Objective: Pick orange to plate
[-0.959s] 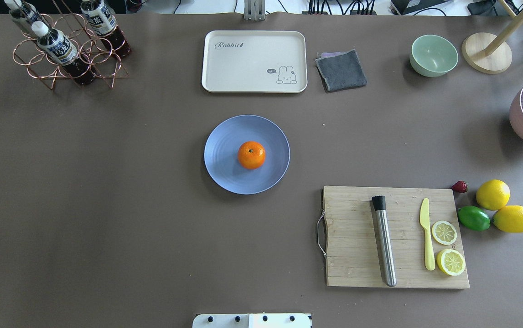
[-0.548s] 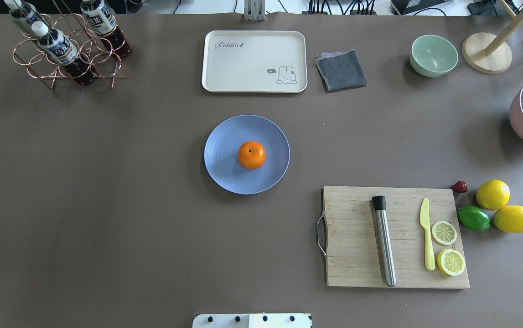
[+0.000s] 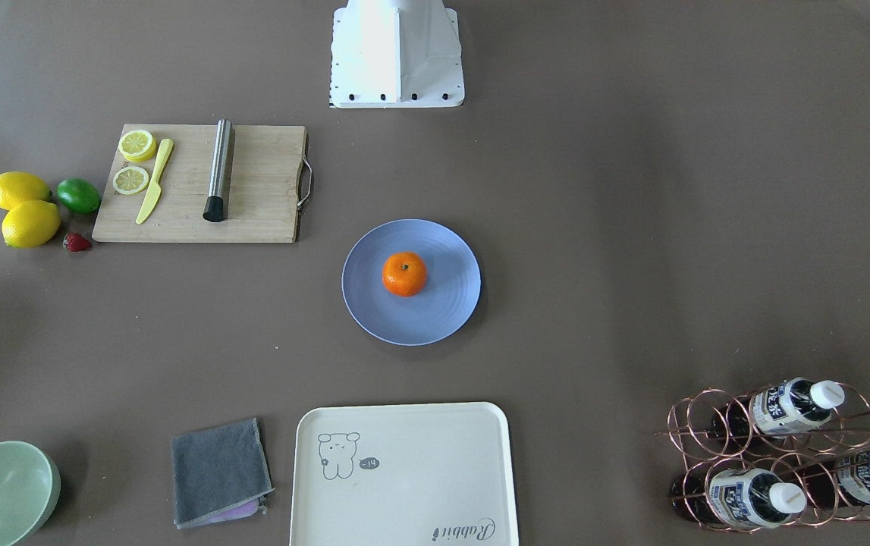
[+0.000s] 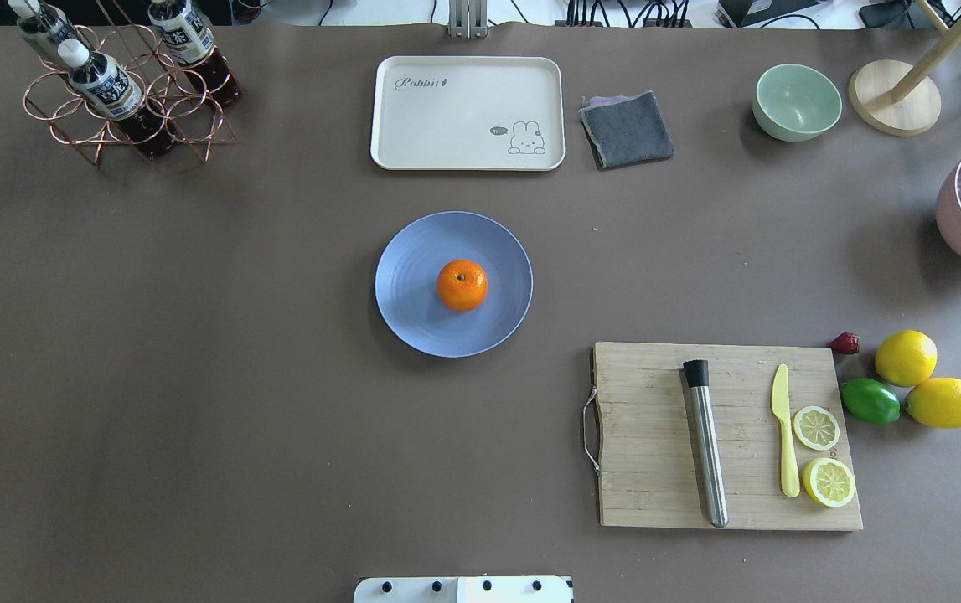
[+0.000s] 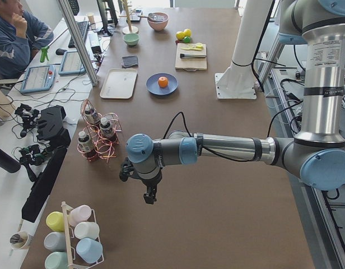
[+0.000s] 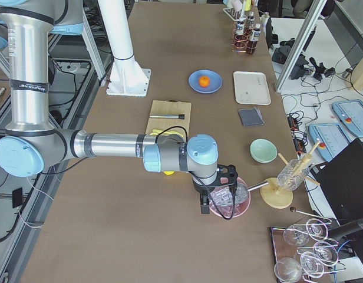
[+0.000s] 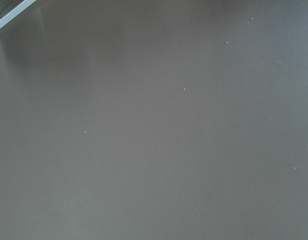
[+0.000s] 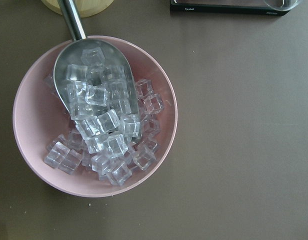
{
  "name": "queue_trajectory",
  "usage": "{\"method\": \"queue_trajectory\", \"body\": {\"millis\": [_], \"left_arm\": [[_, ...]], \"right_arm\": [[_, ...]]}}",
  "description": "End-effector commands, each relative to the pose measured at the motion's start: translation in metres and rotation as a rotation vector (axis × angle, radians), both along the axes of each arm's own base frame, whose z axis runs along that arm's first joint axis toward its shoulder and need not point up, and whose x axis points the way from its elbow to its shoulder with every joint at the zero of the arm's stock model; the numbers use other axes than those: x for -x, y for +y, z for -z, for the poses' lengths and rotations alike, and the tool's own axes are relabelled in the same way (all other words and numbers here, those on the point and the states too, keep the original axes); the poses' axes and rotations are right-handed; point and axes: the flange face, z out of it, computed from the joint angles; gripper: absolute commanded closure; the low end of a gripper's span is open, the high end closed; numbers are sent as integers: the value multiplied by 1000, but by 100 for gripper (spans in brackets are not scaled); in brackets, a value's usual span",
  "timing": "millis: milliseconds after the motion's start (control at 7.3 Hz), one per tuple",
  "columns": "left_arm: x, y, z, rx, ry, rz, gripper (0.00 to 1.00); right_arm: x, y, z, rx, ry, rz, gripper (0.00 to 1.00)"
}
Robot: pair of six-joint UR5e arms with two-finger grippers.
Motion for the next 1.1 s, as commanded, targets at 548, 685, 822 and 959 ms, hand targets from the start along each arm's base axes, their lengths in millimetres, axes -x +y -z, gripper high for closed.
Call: {"method": "queue_trajectory", "body": {"millis": [548, 685, 822, 959], "left_arm": [[0, 1, -1, 3, 0, 0, 2], [0, 1, -1, 3, 0, 0, 2], [0, 1, -1, 3, 0, 0, 2], [0, 1, -1, 3, 0, 0, 2]], "right_arm": [[0, 1, -2, -2, 0, -1, 0], [0, 1, -1, -14, -1, -1, 0], [0, 4, -5, -11, -1, -1, 0], [0, 3, -4, -17, 0, -1, 0]]}}
